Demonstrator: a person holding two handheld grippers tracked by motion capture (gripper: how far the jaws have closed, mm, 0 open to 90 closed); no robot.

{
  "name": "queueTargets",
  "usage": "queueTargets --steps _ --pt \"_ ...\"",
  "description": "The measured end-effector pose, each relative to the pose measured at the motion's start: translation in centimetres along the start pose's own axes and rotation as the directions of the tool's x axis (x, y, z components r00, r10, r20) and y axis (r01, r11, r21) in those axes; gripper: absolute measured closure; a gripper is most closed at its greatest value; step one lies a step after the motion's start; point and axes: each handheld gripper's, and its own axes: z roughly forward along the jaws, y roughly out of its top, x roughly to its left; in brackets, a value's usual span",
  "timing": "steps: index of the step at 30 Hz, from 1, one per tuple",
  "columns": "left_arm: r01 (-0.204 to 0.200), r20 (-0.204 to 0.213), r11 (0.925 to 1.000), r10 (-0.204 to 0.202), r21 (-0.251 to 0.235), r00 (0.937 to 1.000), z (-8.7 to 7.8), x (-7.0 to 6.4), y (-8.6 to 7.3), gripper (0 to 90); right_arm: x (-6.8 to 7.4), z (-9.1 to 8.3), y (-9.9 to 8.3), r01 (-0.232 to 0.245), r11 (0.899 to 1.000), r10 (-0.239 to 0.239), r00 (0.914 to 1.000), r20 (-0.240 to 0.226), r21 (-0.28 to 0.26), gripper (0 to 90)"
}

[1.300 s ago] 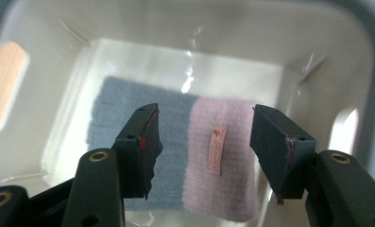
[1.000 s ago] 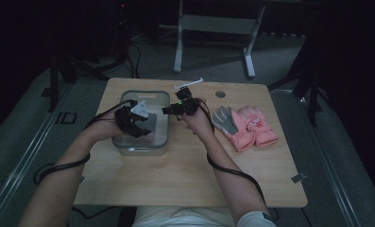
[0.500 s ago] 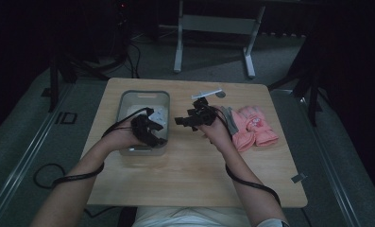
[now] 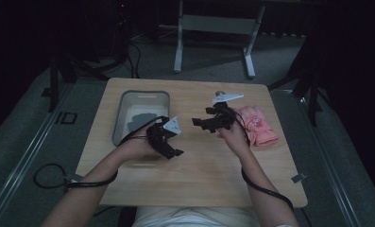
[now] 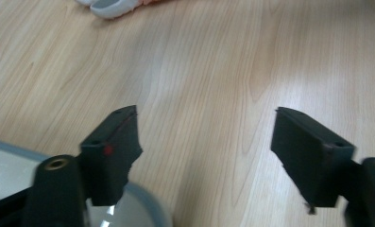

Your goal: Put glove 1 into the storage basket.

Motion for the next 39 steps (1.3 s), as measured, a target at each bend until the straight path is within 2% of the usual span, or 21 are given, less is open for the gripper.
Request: queueTargets --steps 1,3,4,6,7,8,9,10,12,14,16,17,20,27,32,34,36,39 --pt "0.0 0.0 1.0 0.0 0.0 1.0 0.0 0.0 0.0 18.9 0.0 0.0 0.0 0.0 1.0 0.0 1.0 0.0 0.0 15.1" --pt "-0.005 0.02 1.0 0.006 -0.003 0.9998 0.4 -0.6 0.2 15.5 -0.8 -0.9 -0.4 -0.043 0.999 0.043 0.999 0.005 0.002 13.5" --pt "-0.01 0.023 0.9999 0.01 -0.003 0.9997 0.7 -0.9 0.3 14.7 -0.9 -1.2 -0.5 -0.047 0.999 0.047 0.9989 0.008 -0.007 13.4" --pt "-0.015 0.039 0.9999 0.015 -0.007 0.9991 1.1 -1.5 0.3 13.9 -1.3 -1.7 -0.7 -0.067 0.998 0.067 0.997 0.039 -0.004 11.7" --pt "-0.015 0.039 0.9999 0.015 -0.007 0.9991 1.1 -1.5 0.3 11.1 -1.3 -1.7 -0.7 -0.067 0.998 0.067 0.997 0.039 -0.004 11.7" --pt "-0.041 0.045 0.9992 0.041 0.001 0.9982 1.7 -2.2 0.4 11.1 -1.4 -2.0 -0.8 -0.069 0.998 0.069 0.9959 0.058 -0.007 11.6" --pt "-0.034 0.057 0.9994 0.035 -0.008 0.9977 1.9 -2.4 0.3 6.0 -1.8 -2.6 -1.1 -0.072 0.997 0.073 0.9944 0.077 -0.013 11.1" --pt "-0.032 0.061 0.9995 0.032 -0.005 0.9976 2.2 -2.6 0.3 3.0 -2.0 -2.9 -1.3 -0.071 0.997 0.071 0.9948 0.073 -0.01 11.1" --pt "-0.023 0.086 0.9996 0.024 -0.018 0.996 2.6 -3.1 0.2 1.4 -2.4 -3.4 -1.6 -0.071 0.997 0.072 0.9943 0.078 -0.012 13.1" --pt "-0.021 0.08 0.9995 0.023 -0.025 0.9965 3.0 -3.5 0.1 1.4 -2.8 -3.8 -1.9 -0.065 0.998 0.066 0.9937 0.091 -0.012 14.8" --pt "-0.01 0.074 0.9989 0.013 -0.046 0.9972 3.4 -3.8 -0.2 1.4 -3.1 -4.1 -2.1 -0.054 0.999 0.054 0.9927 0.107 -0.009 18.2" --pt "-0.017 0.067 0.9983 0.02 -0.056 0.9975 3.5 -3.9 -0.3 1.4 -3.3 -4.3 -2.2 -0.052 0.999 0.053 0.9916 0.118 -0.009 21.2" --pt "-0.015 0.074 0.9961 0.022 -0.087 0.997 3.8 -4.4 -0.6 1.4 -3.9 -4.7 -2.5 -0.044 0.999 0.043 0.9889 0.142 0.005 28.5" --pt "-0.026 0.072 0.9963 0.032 -0.082 0.9969 5.0 -5.7 -2.0 1.4 -5.4 -5.9 -3.0 -0.037 0.999 0.033 0.973 0.228 0.012 48.7" --pt "0.023 0.078 0.9925 -0.013 -0.12 0.9969 6.0 -6.7 -3.5 1.4 -6.7 -6.2 -3.1 -0.04 0.998 0.026 0.9566 0.29 0.042 56.8" --pt "0.039 0.088 0.991 -0.028 -0.128 0.9957 6.3 -7.0 -4.1 1.4 -7.3 -6.2 -3.1 -0.049 0.997 0.032 0.955 0.295 0.051 59.5" --pt "0.044 0.078 0.9887 -0.033 -0.143 0.9964 6.6 -7.4 -4.6 1.4 -7.7 -6.1 -3.1 -0.057 0.996 0.034 0.9506 0.309 0.065 62.1" --pt "0.056 0.077 0.9861 -0.044 -0.156 0.996 7.0 -7.8 -5.4 1.4 -8.3 -5.8 -2.9 -0.047 0.995 0.017 0.9484 0.317 0.088 65.0"
